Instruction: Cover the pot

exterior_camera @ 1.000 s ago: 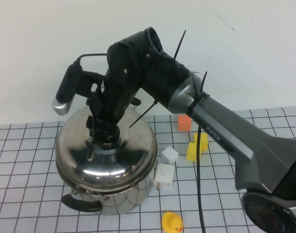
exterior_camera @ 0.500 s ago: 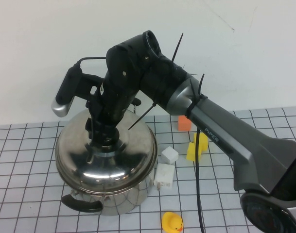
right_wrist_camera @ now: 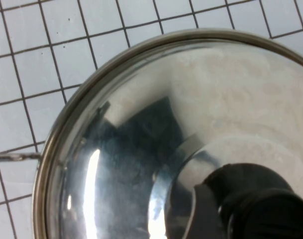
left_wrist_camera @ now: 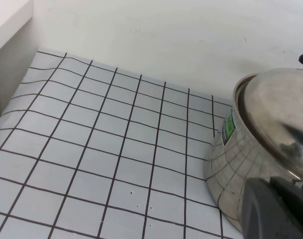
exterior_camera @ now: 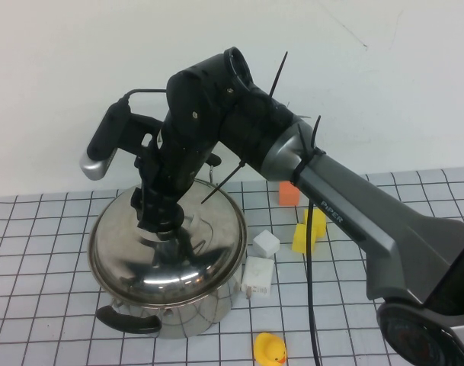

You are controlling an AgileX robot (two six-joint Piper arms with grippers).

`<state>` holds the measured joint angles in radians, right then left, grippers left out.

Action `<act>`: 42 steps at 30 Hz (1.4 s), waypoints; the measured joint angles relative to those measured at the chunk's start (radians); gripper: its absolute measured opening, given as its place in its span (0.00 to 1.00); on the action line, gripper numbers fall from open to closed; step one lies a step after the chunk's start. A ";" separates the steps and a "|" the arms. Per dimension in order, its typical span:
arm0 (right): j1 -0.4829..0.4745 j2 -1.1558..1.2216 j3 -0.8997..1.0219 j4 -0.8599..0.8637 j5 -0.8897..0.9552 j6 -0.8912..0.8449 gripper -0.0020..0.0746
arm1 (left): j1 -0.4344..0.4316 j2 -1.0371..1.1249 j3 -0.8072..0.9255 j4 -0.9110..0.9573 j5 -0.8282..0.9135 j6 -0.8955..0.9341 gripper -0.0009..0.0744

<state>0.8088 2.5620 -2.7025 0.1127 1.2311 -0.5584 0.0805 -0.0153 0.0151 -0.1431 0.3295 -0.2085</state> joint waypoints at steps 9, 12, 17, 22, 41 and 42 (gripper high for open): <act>0.000 0.000 0.000 0.000 0.000 0.005 0.62 | 0.000 0.000 0.000 0.000 0.000 0.000 0.01; 0.000 -0.010 0.000 0.000 0.000 0.018 0.58 | 0.000 0.000 0.000 0.000 0.000 0.003 0.01; 0.000 -0.083 0.000 -0.004 0.000 0.063 0.30 | 0.000 0.000 0.000 0.000 0.000 0.003 0.01; 0.002 -0.169 -0.002 -0.002 0.000 0.090 0.06 | 0.000 0.000 0.000 0.000 0.000 0.003 0.01; 0.094 -0.442 0.043 -0.113 0.000 0.093 0.02 | 0.000 0.000 0.000 0.000 0.000 0.003 0.01; 0.096 -0.474 0.072 -0.113 0.000 0.093 0.02 | 0.000 0.000 0.000 0.000 0.000 0.003 0.01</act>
<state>0.9052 2.0875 -2.6304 0.0000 1.2311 -0.4653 0.0805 -0.0153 0.0151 -0.1431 0.3295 -0.2059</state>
